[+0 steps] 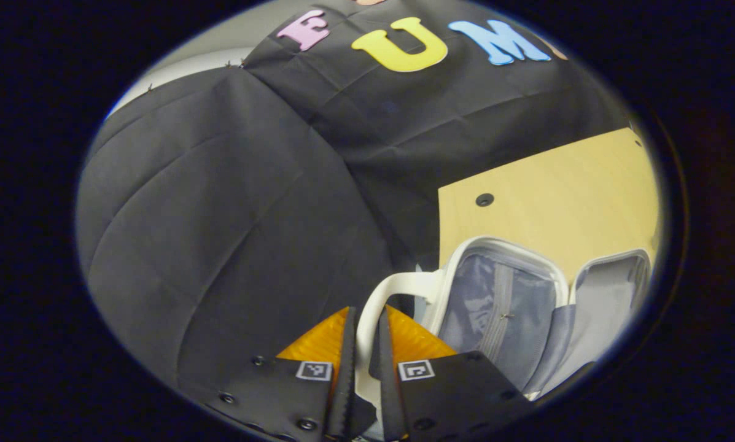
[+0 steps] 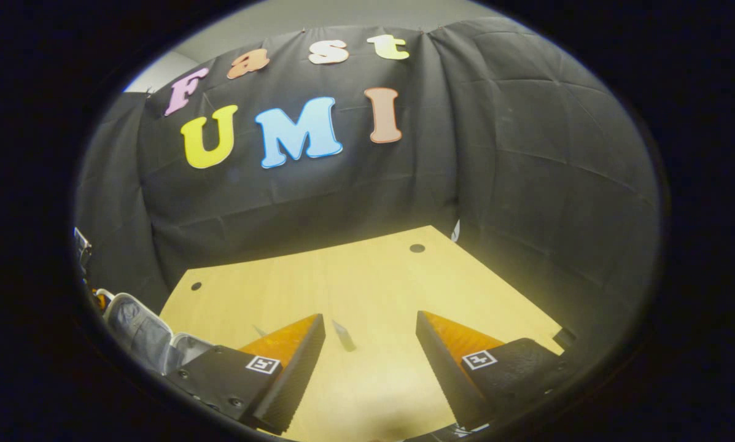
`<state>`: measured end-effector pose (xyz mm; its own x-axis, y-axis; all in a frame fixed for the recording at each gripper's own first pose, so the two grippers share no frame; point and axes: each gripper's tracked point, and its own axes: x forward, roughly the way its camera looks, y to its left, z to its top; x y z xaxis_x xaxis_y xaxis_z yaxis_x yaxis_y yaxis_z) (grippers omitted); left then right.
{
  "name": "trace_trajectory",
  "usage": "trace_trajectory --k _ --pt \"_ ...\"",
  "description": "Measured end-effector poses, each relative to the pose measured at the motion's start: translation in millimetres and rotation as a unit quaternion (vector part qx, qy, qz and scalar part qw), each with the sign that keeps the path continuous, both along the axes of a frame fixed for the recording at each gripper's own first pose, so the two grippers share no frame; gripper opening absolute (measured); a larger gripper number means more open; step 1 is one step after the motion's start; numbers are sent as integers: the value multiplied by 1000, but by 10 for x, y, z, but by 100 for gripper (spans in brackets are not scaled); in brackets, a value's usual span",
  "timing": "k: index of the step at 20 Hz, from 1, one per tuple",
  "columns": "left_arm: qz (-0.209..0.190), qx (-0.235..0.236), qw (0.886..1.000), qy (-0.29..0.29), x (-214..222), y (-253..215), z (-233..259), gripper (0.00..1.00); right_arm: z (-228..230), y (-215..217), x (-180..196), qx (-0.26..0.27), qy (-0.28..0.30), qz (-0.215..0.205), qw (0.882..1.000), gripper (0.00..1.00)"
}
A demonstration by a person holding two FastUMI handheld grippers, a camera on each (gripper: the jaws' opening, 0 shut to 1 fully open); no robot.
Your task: First open the suitcase, pack the skin care products into it, and then close the suitcase.
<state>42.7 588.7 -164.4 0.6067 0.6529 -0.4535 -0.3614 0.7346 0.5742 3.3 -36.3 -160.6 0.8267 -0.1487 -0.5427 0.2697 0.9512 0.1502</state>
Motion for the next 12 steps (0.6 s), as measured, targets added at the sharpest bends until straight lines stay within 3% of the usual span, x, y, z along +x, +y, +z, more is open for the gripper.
trace_trajectory --k 2,3,4,6,9,12 --pt "19 -3 1000 -1 -60 102 -89 31 -37 -20 6 9 8 -6 1000 91" --pt "20 -9 1000 -11 -52 82 -108 38 -67 0 -1 14 12 -5 1000 85" --pt "19 -9 999 -28 -79 67 -80 58 -103 22 28 20 18 -1 1000 89" --pt "25 4 998 -64 -155 -89 132 98 -153 151 -6 35 26 20 999 86" --pt "-25 -26 993 -113 -40 -827 323 98 -176 220 -54 25 25 43 998 85" --pt "-142 -109 973 -146 268 -2196 353 98 -212 241 -100 28 28 55 998 85"
